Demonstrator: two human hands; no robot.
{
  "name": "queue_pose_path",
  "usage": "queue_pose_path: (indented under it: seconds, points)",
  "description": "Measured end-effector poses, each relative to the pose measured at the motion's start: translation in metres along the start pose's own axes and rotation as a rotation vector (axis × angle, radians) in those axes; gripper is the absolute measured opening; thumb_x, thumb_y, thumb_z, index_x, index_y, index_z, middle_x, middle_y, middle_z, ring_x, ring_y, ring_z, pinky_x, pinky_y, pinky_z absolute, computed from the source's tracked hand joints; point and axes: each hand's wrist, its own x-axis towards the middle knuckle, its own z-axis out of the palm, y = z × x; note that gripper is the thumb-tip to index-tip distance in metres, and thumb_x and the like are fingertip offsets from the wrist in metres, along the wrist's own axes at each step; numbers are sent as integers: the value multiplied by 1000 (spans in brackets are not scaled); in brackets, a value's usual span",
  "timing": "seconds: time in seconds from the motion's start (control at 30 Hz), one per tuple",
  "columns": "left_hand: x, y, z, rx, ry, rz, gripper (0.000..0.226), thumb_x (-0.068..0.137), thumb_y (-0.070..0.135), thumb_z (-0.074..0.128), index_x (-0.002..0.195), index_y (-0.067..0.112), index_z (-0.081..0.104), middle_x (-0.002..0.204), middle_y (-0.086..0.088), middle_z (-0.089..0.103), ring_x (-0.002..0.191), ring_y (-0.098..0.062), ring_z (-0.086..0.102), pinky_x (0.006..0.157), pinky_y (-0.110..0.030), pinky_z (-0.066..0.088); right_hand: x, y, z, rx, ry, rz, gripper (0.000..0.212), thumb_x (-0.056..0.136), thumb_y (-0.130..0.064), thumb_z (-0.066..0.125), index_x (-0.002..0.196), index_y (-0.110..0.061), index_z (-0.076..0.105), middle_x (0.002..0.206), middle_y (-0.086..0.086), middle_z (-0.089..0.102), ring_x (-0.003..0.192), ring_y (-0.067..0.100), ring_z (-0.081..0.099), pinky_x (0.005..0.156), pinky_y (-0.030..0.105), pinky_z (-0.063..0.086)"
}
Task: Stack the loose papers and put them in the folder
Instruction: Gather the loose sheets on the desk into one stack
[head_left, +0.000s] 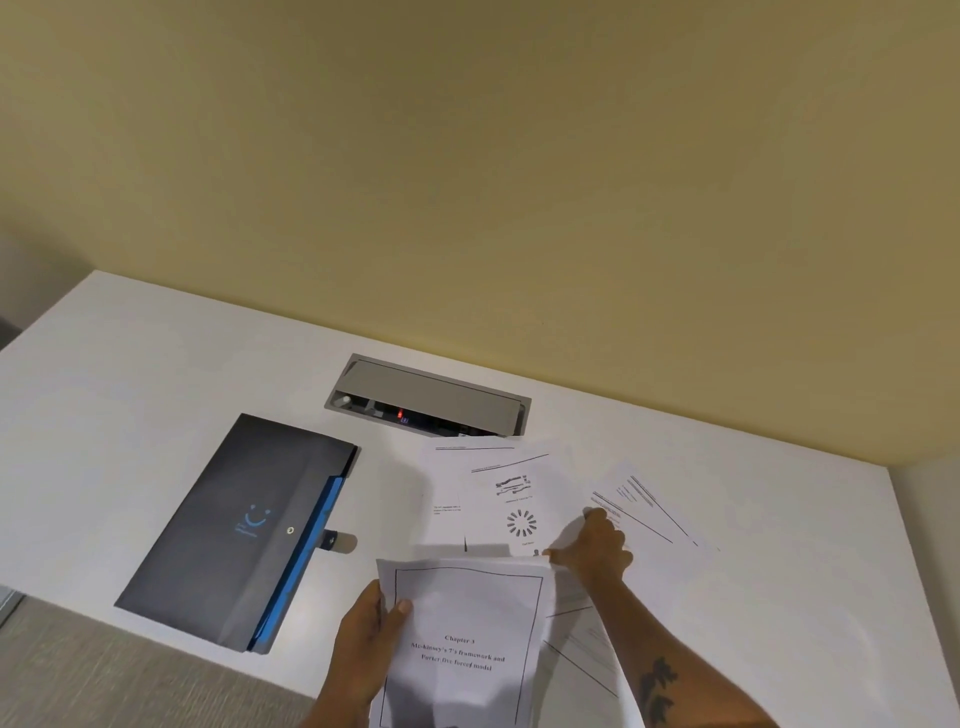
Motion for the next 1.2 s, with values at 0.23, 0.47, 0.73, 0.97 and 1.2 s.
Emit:
queue_pose_path:
  seconds: [0.23, 0.47, 0.73, 0.97, 1.2]
  points:
    - [-3, 10, -1, -51, -10, 6, 23, 102, 21, 60, 124, 27, 64, 117, -5, 76, 106, -27, 73, 96, -52, 60, -9, 30, 16, 386, 109, -120, 15, 104, -14, 61, 91, -8, 58, 99, 17, 66, 100, 32, 62, 84, 39, 46]
    - [-6, 23, -3, -154, -1, -62, 25, 101, 29, 60, 124, 37, 62, 113, 9, 77, 98, -16, 76, 70, -26, 64, -44, 82, 33, 813, 71, -201, 30, 103, -7, 65, 78, -24, 64, 66, -14, 65, 74, 18, 54, 60, 13, 42]
    - [-7, 32, 5, -168, -11, -54, 24, 102, 24, 59, 121, 38, 62, 113, 7, 77, 105, -21, 73, 82, -35, 61, -91, 84, 65, 1081, -207, -232, 36, 106, -2, 60, 127, -25, 78, 131, -6, 78, 124, 5, 71, 96, 15, 58]
    - [-11, 30, 13, -169, 19, -59, 21, 102, 19, 58, 121, 27, 55, 120, -8, 67, 112, -33, 65, 97, -54, 57, -102, 92, 79, 1053, -265, -336, 29, 106, -4, 62, 127, -14, 79, 139, 8, 74, 139, 31, 62, 124, 61, 38]
    - [-18, 19, 24, -110, -8, -109, 12, 104, 23, 55, 112, 18, 62, 118, -19, 68, 111, -40, 65, 104, -61, 51, -123, 99, 77, 1157, -315, -315, 30, 105, 10, 53, 125, 4, 75, 135, 22, 73, 137, 39, 62, 124, 63, 37]
